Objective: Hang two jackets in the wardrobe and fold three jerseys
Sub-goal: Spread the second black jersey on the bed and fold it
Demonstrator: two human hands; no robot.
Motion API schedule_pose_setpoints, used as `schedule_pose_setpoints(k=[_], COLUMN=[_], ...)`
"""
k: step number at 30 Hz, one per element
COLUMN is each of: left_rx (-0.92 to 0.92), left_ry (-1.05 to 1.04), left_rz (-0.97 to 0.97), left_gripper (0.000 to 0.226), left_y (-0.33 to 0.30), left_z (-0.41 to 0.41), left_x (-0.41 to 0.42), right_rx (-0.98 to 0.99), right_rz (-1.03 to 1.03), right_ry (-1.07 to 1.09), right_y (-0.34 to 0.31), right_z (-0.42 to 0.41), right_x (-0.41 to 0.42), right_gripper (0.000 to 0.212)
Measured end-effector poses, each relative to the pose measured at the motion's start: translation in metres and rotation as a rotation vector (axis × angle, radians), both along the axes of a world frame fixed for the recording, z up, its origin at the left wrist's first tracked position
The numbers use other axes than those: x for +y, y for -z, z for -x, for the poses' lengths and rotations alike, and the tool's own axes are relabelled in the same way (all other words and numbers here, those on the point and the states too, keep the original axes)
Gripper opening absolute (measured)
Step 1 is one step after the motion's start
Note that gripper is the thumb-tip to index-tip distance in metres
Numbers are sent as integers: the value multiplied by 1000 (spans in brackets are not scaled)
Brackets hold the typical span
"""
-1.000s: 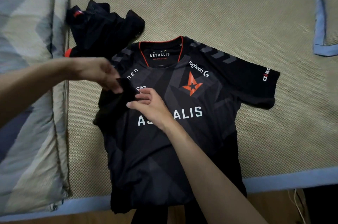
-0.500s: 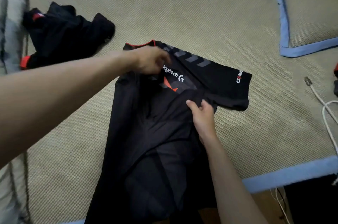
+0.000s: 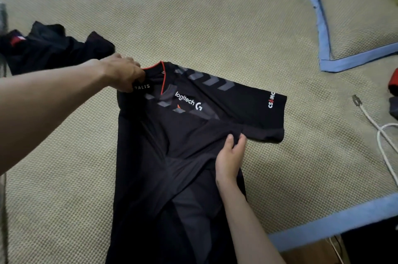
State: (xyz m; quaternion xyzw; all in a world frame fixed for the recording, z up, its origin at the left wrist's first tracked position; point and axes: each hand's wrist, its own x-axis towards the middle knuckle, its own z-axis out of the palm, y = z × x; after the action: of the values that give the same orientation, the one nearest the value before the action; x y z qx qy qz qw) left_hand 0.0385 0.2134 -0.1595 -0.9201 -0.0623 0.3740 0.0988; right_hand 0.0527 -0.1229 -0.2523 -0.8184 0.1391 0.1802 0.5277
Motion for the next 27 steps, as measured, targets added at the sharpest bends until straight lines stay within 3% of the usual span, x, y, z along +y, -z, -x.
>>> schedule_pose_setpoints(k=[5,9,13,16,19,27], left_rx=[9,-146,-312,-425,-451,-708], left_ry=[-55,-575,-872,-942,-952,-893], left_rz=[131,518,722,724,682,530], left_gripper=[16,16,20,24,22,25], left_y=[2,-4,-16,-5,14,30], left_z=[-8,-13,-17,-25,-35,-59], left_x=[14,31,33,27,7,-31], right_rx=[-54,-122,-217,-153,-84,-181], right_rz=[35,15,0,48,140,276], right_ry=[-14,-78,-65,-66,-123,-87], right_y=[5,-11,-32,-21,1,4], right_z=[-4,-34,-97,-143,-163,-169], right_x=[-6,-12,-29,-43,-54,-69], right_gripper=[40,34,19,32,31,26])
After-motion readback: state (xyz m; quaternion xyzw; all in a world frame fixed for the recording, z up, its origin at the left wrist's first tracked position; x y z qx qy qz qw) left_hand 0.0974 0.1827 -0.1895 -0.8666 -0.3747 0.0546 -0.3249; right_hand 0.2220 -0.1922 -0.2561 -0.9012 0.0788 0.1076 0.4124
